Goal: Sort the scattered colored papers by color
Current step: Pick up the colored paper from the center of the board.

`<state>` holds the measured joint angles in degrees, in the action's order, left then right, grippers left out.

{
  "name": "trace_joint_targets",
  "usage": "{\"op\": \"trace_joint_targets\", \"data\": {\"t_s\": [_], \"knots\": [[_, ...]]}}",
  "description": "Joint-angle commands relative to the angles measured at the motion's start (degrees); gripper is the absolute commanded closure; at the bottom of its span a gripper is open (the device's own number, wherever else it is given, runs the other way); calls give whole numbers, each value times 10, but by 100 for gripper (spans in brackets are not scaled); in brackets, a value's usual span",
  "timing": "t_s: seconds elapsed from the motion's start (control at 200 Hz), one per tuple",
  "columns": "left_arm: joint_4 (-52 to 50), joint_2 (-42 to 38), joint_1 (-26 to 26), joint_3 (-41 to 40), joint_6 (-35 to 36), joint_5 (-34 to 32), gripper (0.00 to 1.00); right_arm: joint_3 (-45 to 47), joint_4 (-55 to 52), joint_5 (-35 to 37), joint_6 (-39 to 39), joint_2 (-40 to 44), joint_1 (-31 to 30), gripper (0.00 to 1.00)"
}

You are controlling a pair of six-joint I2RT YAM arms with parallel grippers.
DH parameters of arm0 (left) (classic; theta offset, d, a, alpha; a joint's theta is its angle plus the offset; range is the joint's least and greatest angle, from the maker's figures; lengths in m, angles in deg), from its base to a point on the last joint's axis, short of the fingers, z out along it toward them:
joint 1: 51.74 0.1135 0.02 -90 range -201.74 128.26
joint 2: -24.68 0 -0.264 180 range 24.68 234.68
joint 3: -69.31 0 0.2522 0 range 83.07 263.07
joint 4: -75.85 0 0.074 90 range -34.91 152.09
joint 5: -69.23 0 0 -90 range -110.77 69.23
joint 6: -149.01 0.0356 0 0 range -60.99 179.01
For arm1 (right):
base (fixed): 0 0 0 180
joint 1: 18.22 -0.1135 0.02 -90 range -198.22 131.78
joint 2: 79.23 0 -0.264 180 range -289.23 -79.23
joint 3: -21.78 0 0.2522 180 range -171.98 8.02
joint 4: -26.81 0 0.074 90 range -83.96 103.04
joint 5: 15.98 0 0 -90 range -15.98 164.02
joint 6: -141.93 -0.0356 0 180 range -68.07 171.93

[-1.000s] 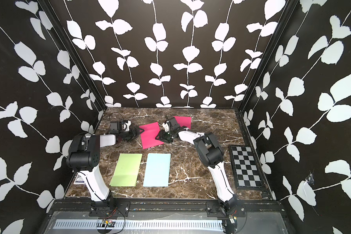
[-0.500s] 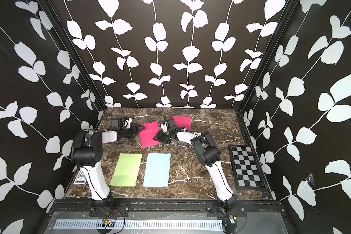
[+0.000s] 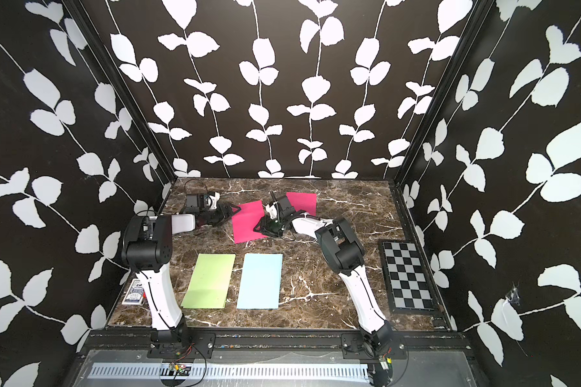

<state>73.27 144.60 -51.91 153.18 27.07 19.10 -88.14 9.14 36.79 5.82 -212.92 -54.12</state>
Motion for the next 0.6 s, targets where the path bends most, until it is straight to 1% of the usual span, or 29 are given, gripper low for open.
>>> {"op": "trace_joint_targets", "data": {"t_s": [0.0, 0.17, 0.305, 0.43, 0.595], "knots": [[-13, 31, 3, -3, -14, 6, 17, -4, -8, 2, -4, -21, 0, 51], [43, 33, 3, -17, -44, 38, 20, -5, -5, -3, -7, -26, 0, 51], [87, 31, 4, -27, -67, 67, 27, -5, -3, -5, -9, -28, 1, 51], [119, 28, 3, -34, -79, 90, 31, -1, -1, -6, -10, -27, 0, 51], [141, 24, 4, -36, -81, 105, 32, 1, 0, -7, -12, -28, 0, 51]]}}
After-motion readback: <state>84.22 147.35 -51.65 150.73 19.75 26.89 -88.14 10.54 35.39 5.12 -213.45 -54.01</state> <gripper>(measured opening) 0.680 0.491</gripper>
